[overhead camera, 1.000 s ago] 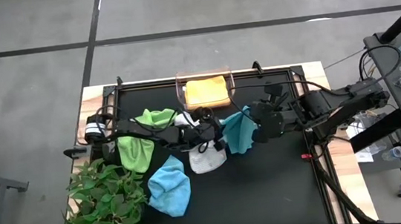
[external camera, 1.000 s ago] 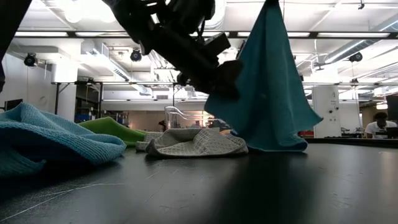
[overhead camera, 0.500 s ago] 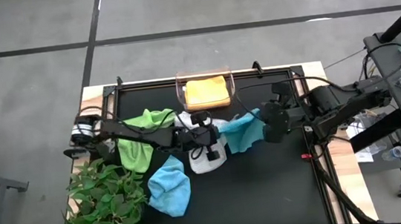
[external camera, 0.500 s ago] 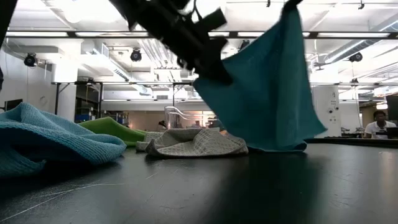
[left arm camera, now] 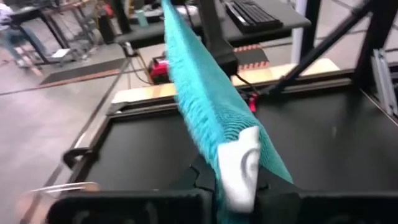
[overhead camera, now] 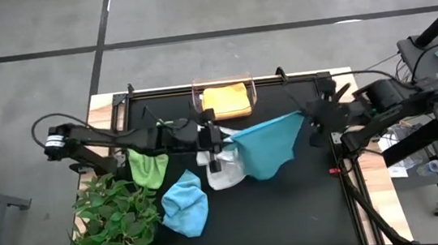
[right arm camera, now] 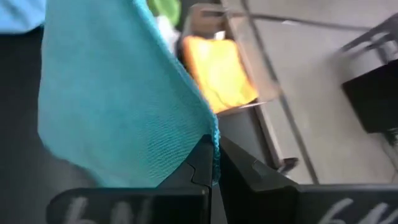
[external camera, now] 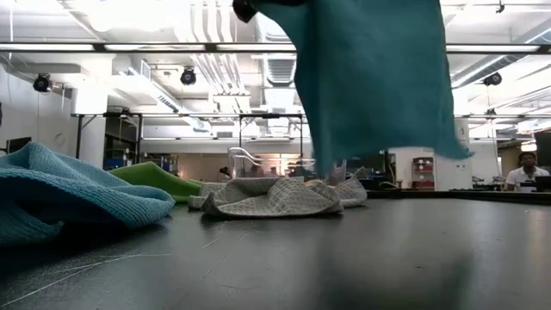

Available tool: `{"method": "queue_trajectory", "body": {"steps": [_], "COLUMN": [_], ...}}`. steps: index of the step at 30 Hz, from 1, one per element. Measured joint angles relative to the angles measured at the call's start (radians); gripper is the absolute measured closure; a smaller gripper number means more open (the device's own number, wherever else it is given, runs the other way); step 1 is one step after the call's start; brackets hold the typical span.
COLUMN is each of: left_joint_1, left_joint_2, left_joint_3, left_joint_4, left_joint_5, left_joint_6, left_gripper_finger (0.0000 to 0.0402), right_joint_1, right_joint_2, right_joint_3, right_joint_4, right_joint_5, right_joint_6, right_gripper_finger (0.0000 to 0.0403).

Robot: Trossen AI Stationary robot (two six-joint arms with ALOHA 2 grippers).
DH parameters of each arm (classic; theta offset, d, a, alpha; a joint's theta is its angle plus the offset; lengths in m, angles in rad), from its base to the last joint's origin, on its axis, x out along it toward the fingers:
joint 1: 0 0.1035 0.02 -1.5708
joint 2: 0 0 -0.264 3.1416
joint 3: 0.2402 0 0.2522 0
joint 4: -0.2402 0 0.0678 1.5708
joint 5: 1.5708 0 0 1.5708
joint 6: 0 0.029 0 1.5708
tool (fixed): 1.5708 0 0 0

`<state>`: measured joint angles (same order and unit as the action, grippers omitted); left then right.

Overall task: Fold microfiber towels
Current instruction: Fold the right blue microfiber cloth

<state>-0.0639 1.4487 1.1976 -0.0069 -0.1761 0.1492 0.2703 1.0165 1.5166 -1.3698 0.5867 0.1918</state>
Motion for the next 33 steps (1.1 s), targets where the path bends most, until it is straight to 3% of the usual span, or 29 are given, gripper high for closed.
{"method": "queue_trajectory", "body": {"steps": [10,24,33], "left_joint_1": [0.077,0.075,0.075], "left_joint_2": [0.032,0.045,0.042], "left_joint_3": [-0.001,-0.005,-0.011], "left_joint_4": [0.006,0.018,-0.025], "left_joint_5": [0.101,0.168,0.197], "left_joint_6": [0.012,-0.044,-0.169], "left_gripper_finger": [0.0401,0.0402,0.0402], "right_joint_1": [0.0,0.0,0.0], "right_joint_2": [-0.064,-0.066,-0.067], "right_joint_3": [0.0,-0.035,-0.094], "right_joint_4": [0.012,-0.076,-0.099], "right_joint_5": [0.017,0.014,0.011], "right_joint_6": [-0.019,0.055,0.087], "right_gripper_finger": [0.0394,0.0394,0.0394]}}
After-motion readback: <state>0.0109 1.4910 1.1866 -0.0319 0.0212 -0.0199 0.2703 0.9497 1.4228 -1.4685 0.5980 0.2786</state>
